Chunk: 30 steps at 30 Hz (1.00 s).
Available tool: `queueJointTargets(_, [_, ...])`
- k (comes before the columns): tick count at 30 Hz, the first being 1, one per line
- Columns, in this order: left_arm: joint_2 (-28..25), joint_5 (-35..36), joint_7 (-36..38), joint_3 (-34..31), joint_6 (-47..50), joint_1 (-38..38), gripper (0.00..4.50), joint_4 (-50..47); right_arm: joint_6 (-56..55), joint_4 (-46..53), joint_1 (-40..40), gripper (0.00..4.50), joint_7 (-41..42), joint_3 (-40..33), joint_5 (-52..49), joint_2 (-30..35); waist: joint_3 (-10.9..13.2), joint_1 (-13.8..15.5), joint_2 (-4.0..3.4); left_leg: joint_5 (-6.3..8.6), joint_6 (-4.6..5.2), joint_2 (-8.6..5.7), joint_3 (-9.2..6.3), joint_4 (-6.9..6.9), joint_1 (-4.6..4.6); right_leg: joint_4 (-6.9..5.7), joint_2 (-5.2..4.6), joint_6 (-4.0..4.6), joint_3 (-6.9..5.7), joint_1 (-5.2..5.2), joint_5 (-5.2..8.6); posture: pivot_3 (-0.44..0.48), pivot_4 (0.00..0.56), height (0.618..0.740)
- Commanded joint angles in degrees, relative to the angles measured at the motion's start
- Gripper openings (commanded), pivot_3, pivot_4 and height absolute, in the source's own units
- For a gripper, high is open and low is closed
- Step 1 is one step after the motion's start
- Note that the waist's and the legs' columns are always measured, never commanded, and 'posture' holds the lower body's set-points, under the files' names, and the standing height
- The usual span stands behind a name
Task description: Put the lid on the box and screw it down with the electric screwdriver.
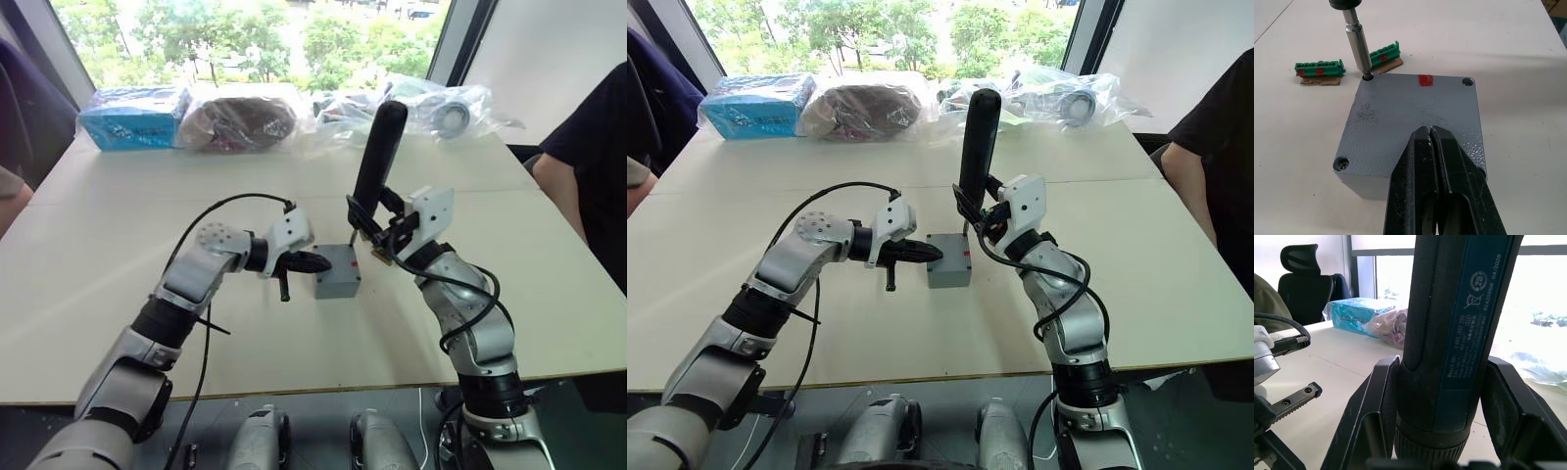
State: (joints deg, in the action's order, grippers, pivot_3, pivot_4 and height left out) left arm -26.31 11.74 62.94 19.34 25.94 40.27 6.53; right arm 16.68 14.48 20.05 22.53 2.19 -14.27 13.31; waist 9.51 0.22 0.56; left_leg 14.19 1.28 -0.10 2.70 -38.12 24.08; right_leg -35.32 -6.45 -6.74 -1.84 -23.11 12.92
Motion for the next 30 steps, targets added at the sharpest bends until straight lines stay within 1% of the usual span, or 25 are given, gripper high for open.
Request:
queueJointTargets(1, [0.1, -0.1, -0.3, -0.8, 0.0, -0.2, 0.0, -1.2, 5.0, -5.4, -2.5, 1.86, 1.5, 2.8, 1.1, 1.1, 0.0, 0.0, 0.0, 0.0, 0.0, 0.0, 0.0, 0.0, 0.0, 0.0, 0.0, 0.0, 0.0, 0.0, 0.0, 0.0, 0.15, 0.74])
queueJointTargets(23, [0.1, 0.1, -0.6, -0.8, 0.2, -1.1, 0.0, -1.9, 4.9, -4.3, -1.8, 1.86, 2.4, 1.3, 0.3, 1.9, -0.4, 0.0, 0.0, 0.02, 0.02, 0.03, -0.02, 0.01, 0.0, 0.04, -0.05, 0.06, -0.01, 0.0, 0.03, 0.0, 0.15, 0.74])
queueJointTargets(27, [0.3, 0.0, -0.7, -0.7, 0.1, -1.1, 0.0, -1.5, 5.2, -2.7, -0.1, 1.86, 2.8, 0.2, -0.7, 2.6, -0.4, 0.1, 0.0, 0.03, 0.02, 0.03, -0.03, 0.02, 0.0, 0.07, -0.07, 0.07, -0.01, 0.0, 0.04, 0.0, 0.15, 0.74])
queueJointTargets(30, [0.2, 0.0, -0.7, -0.9, 0.2, -1.3, 0.0, -1.3, 8.7, 1.3, 4.2, 1.86, 2.8, -2.5, -4.4, 3.0, -0.3, 0.1, -0.02, 0.03, 0.02, 0.02, -0.02, 0.03, 0.01, 0.08, -0.1, 0.08, -0.01, -0.02, 0.04, 0.0, 0.15, 0.74])
